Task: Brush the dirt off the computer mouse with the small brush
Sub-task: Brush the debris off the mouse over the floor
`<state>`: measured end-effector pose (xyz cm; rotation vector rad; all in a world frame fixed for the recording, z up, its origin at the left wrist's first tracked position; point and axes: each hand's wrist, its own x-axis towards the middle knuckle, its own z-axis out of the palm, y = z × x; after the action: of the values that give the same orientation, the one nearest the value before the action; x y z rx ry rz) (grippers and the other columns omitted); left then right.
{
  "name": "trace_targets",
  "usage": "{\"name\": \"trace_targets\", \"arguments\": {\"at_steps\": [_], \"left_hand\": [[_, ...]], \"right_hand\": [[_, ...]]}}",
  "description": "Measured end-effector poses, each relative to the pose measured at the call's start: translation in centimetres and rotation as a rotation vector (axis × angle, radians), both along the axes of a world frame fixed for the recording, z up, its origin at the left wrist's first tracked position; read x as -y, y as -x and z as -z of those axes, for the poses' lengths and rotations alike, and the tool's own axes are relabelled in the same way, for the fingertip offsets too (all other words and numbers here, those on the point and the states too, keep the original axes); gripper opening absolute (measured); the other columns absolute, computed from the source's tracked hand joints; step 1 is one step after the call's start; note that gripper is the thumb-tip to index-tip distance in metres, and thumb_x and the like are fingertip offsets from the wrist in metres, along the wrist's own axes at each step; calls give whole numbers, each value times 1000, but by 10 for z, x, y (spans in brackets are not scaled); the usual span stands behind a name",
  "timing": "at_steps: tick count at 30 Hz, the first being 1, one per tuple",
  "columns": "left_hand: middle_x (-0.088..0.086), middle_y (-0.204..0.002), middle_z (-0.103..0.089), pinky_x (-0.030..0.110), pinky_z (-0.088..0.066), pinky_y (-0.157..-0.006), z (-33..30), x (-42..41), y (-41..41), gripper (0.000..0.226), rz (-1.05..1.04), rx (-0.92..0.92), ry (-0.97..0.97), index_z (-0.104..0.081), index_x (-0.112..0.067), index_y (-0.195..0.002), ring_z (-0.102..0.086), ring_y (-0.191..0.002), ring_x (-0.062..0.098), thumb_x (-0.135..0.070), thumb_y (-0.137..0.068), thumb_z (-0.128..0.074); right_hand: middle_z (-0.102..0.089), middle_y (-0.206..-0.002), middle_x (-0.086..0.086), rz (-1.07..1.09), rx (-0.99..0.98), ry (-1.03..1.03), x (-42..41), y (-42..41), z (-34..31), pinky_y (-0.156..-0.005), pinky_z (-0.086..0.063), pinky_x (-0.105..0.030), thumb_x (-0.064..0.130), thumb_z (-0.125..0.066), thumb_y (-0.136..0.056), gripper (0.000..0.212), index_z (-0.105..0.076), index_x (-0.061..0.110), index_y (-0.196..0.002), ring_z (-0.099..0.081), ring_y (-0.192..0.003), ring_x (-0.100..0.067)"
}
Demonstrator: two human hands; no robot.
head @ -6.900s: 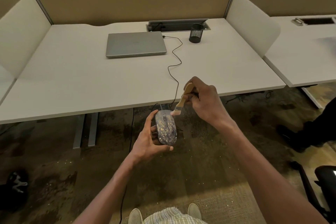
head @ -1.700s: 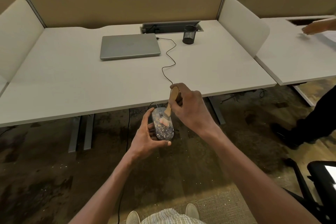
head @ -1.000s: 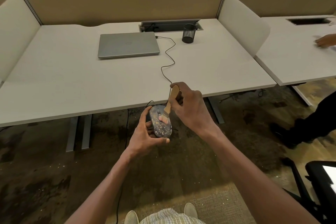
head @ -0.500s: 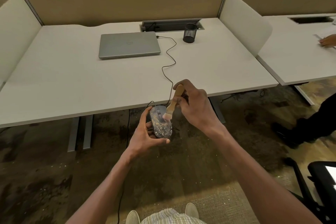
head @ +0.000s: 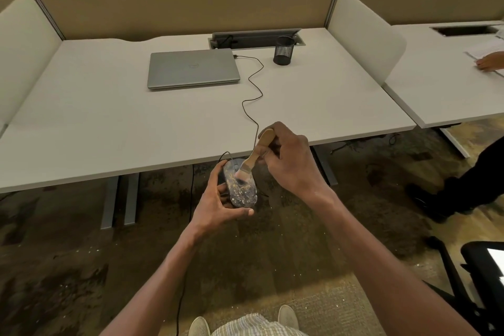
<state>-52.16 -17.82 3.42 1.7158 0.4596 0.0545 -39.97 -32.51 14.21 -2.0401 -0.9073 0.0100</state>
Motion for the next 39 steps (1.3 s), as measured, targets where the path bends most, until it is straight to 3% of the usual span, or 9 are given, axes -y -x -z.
{"name": "trace_targets", "arguments": {"at_steps": [6,11,16,23,27,31,36,39], "left_hand": [[17,-147,-50,54,-47,-110,0,-1,7,136,-1,7,-6,-12,-39,-157,-57,-131,28,-30,-51,-97],[15,-145,-52,53,-48,-110,-2,1,5,139,7,11,1,-13,-45,-155,-59,-129,26,-43,-45,-98],[13,-144,-52,52,-49,-109,0,1,9,135,2,23,15,-15,-48,-152,-60,-128,23,-41,-45,-98],[17,-147,-50,54,-48,-110,-3,0,9,136,-3,21,-1,-16,-40,-155,-58,-131,27,-43,-45,-96],[17,-148,-49,55,-46,-111,-1,0,11,137,-3,10,-17,-12,-37,-157,-57,-132,28,-35,-50,-97],[16,-145,-53,53,-48,-109,-1,1,11,139,-5,9,-16,-12,-37,-157,-60,-129,27,-39,-48,-97],[19,-145,-53,53,-50,-108,2,-3,11,132,-5,22,-16,-13,-34,-158,-61,-126,29,-15,-58,-98],[16,-146,-52,50,-51,-107,1,-3,12,138,-2,25,-14,-13,-35,-158,-61,-127,27,-30,-51,-100]], "right_hand": [[-69,-92,2,136,-31,25,11,-7,7,-65,-62,-31,14,-69,-93,18,-58,14,-107,-73,-78,-14],[-67,-87,8,134,-44,-38,6,-7,3,-64,-61,-24,15,-69,-93,17,-58,16,-106,-73,-75,-8],[-65,-86,9,164,-55,19,13,-7,10,-65,-61,-22,15,-68,-94,18,-56,15,-107,-73,-76,-9],[-70,-92,1,182,-81,-28,15,-6,11,-66,-60,-20,17,-68,-95,21,-56,13,-111,-73,-79,-11],[-69,-93,1,183,-21,12,20,-7,16,-67,-61,-25,14,-67,-95,19,-55,11,-110,-73,-81,-14],[-70,-93,0,128,-38,-86,19,-5,18,-71,-62,-23,3,-63,-95,17,-55,11,-108,-73,-86,-11],[-65,-90,11,26,-106,-56,26,-5,22,-68,-57,-13,-7,-55,-96,22,-55,13,-104,-68,-88,7],[-66,-91,9,39,-105,-47,29,-10,18,-70,-60,-19,-7,-53,-96,25,-55,16,-103,-70,-88,2]]}}
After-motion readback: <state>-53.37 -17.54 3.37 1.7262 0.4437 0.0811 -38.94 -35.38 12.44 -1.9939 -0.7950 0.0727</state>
